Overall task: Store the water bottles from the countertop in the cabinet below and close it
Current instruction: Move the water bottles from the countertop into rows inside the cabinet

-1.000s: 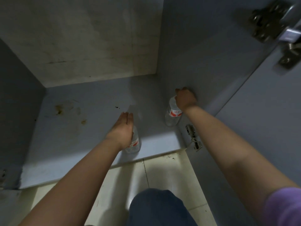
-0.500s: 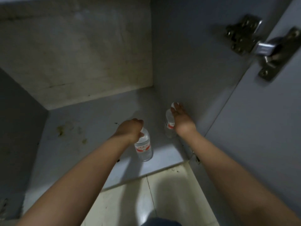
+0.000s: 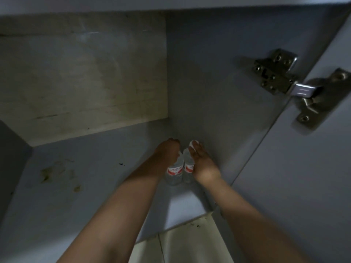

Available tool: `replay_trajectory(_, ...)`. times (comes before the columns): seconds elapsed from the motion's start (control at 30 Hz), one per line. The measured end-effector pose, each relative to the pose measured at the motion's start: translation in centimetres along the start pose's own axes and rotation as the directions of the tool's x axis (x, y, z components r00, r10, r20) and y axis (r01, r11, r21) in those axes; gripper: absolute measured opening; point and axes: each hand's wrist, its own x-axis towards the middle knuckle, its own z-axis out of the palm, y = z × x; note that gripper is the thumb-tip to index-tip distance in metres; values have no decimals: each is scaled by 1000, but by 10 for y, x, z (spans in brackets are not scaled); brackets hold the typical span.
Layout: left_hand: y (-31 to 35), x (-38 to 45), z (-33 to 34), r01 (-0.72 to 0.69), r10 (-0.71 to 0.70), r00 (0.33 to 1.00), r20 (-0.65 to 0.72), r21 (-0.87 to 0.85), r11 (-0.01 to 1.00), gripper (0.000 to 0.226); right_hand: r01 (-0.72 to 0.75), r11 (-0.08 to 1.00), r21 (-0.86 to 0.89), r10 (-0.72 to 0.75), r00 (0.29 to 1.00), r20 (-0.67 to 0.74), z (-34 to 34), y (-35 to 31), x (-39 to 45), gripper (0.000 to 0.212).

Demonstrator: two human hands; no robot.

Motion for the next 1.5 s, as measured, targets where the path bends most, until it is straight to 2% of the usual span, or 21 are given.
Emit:
replay_trajectory(0.23, 0, 1, 2, -9, 9, 1000, -9, -14, 1000, 38, -4, 1000, 23, 4, 1000, -8, -2, 0, -2, 64)
replay_trajectory(0.3, -2, 0, 2, -15, 14, 1000, -8, -12, 1000, 38, -20, 999, 50, 21, 1000, -21, -3, -1, -3, 58)
replay_trajectory(0.43, -3, -3, 2, -45, 45, 999, -12, -2, 999, 37, 49, 996, 74, -42, 994, -97, 0, 0, -4, 52)
replay_trajectory(0.57, 0, -2, 3, -50, 50, 999, -1, -3, 999, 36, 52, 998, 47, -47, 993, -105, 1, 1, -5, 52)
replay_trajectory(0.7, 1, -1, 6, -8, 9, 1000, 22, -27, 1000, 40, 6, 1000, 13, -6, 999, -41, 0, 4, -4, 56)
replay_trajectory(0.87, -3, -13, 11, -36, 35, 999, 26, 10, 999, 64, 28, 997, -78, -33, 998, -57, 3, 1, -10, 53)
replay_trajectory(0.97, -9, -33, 13, -13, 12, 1000, 5, 73, 997, 59, -2, 993, -118, -7, 997, -75, -6, -10, -21, 50)
replay_trajectory(1.07, -16, -74, 9, 25, -31, 998, 59, 99, 995, 49, 28, 981, -191, -58, 986, -155, -22, -34, -37, 41)
replay_trajectory(1.13, -18, -115, 2, 37, -46, 993, 104, 87, 996, 46, 14, 967, -253, -34, 997, -72, -30, -49, -56, 38)
replay_trajectory(1.2, -17, -159, -11, 83, -90, 986, 138, 55, 995, 46, 4, 959, -283, 19, 997, 79, -40, -68, -81, 50)
replay_trajectory(1.23, -16, -180, -21, 121, -123, 980, 154, 25, 992, 46, 16, 947, -322, 18, 994, 104, -52, -78, -95, 50)
replay_trajectory(1.33, -7, -238, -57, 216, -209, 956, 208, -12, 976, 48, 49, 935, -352, 6, 988, 153, -91, -105, -135, 35)
replay_trajectory(1.4, 2, -272, -86, 257, -248, 940, 233, -8, 966, 50, 35, 938, -345, 36, 980, 197, -120, -125, -165, 35)
replay_trajectory(1.5, 19, -318, -135, 311, -287, 918, 272, -48, 949, 52, 48, 970, -240, 21, 960, 278, -173, -163, -205, 47)
